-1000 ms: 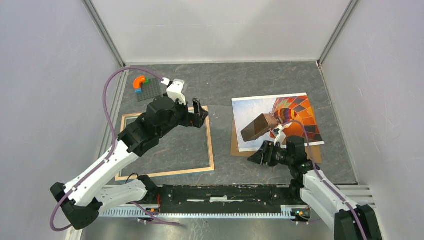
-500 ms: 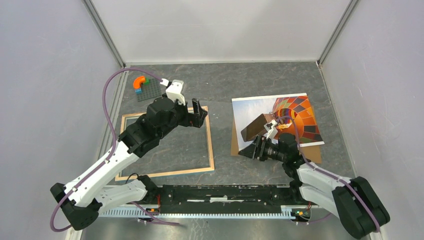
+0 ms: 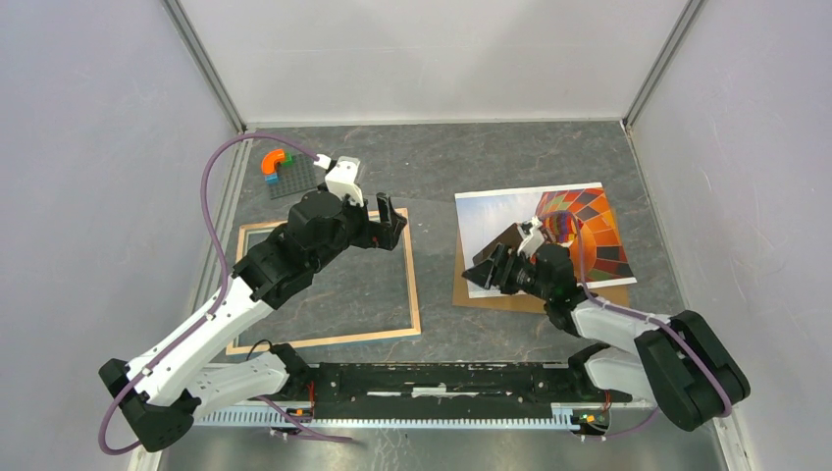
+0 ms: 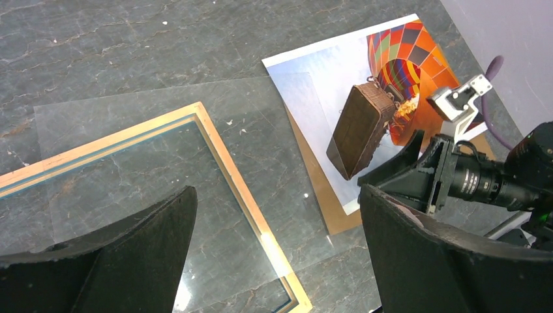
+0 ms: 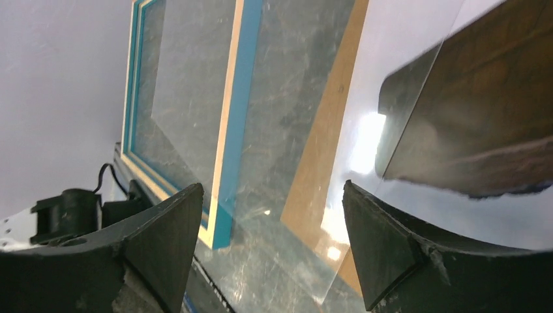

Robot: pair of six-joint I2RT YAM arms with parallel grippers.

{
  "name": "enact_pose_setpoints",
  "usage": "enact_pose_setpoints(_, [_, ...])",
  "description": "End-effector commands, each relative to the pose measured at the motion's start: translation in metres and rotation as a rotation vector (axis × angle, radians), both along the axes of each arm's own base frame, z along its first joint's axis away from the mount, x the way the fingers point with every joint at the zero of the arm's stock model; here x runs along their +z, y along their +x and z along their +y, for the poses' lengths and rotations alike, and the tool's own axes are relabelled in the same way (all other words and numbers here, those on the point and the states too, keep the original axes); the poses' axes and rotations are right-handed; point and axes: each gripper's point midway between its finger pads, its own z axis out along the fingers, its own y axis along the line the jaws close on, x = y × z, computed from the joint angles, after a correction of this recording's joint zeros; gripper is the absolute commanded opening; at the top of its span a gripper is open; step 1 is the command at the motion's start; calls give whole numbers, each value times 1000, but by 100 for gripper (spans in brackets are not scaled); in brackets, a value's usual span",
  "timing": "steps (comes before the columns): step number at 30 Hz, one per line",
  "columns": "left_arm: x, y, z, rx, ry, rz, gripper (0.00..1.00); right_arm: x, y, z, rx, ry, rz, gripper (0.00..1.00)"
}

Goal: Put the photo into the frame

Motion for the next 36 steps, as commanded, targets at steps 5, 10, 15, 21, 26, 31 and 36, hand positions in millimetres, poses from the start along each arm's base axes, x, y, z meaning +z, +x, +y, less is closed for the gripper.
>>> enact_pose_setpoints(5, [12, 3, -1, -15, -2, -54, 100, -5, 32, -9, -11, -182, -60, 86])
enact_pose_setpoints(10, [9, 4, 0, -7, 3, -52, 100, -10, 54, -9, -31, -218, -62, 86])
enact_pose_setpoints(15, [10, 4, -2, -15, -1, -48, 100, -15, 65, -4, -25, -226, -49, 86])
enact_pose_setpoints(21, [9, 4, -1, -13, 1, -49, 100, -7, 68, 22, 71, -105, -72, 85])
enact_pose_setpoints(26, [9, 4, -1, -11, 3, -48, 100, 9, 75, 52, 178, -50, -139, 84])
enact_pose_setpoints(31, [9, 4, -1, -13, 3, -48, 100, 28, 71, 87, 284, 12, -174, 84])
enact_pose_setpoints(36, [9, 4, 1, -8, 6, -52, 100, 30, 73, 83, 265, -5, -169, 84])
